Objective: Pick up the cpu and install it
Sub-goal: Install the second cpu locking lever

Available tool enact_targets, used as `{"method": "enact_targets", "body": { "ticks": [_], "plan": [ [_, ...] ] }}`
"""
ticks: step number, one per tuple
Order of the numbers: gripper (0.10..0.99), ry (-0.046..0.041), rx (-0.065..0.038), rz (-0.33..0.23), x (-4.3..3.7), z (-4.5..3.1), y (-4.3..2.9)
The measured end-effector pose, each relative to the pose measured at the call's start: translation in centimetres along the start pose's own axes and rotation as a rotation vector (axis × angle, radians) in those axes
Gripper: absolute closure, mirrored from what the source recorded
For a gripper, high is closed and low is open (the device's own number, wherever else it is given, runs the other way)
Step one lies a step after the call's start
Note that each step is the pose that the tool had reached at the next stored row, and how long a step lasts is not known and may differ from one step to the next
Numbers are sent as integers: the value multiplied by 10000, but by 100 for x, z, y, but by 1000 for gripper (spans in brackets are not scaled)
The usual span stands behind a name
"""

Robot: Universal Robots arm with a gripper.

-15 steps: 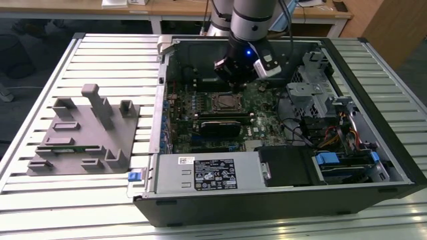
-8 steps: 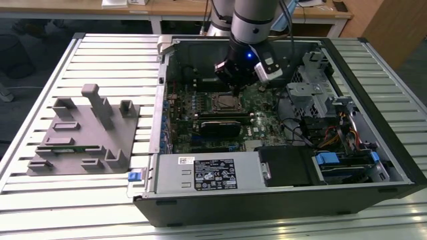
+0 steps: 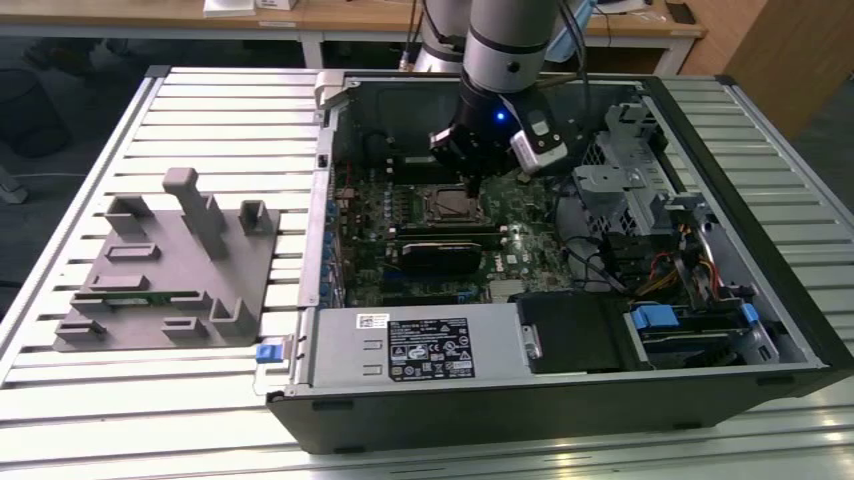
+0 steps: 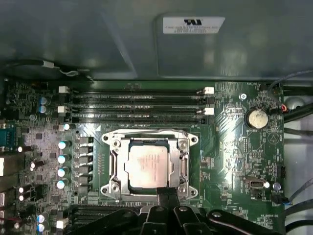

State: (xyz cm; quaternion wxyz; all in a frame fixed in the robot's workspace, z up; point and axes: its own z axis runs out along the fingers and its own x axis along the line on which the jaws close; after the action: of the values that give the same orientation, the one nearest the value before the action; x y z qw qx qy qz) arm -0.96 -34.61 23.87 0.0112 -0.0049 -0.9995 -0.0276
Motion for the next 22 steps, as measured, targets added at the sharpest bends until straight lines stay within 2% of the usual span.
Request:
{"method": "enact_targets", "body": {
  "ticks": [3,4,5,11,13,17,22],
  "plan": [
    [980,-1,-1,0,-1,-2,-47],
    [980,108,-18,5,-2,-7,-133],
    [980,135,-19,7,-2,-8,-150],
    [980,138,-20,8,8,-8,-203],
    [980,138,-19,7,49,-3,-225],
    [980,131,-42,7,219,3,-246],
    [980,130,-45,6,315,23,-281]
  ]
}}
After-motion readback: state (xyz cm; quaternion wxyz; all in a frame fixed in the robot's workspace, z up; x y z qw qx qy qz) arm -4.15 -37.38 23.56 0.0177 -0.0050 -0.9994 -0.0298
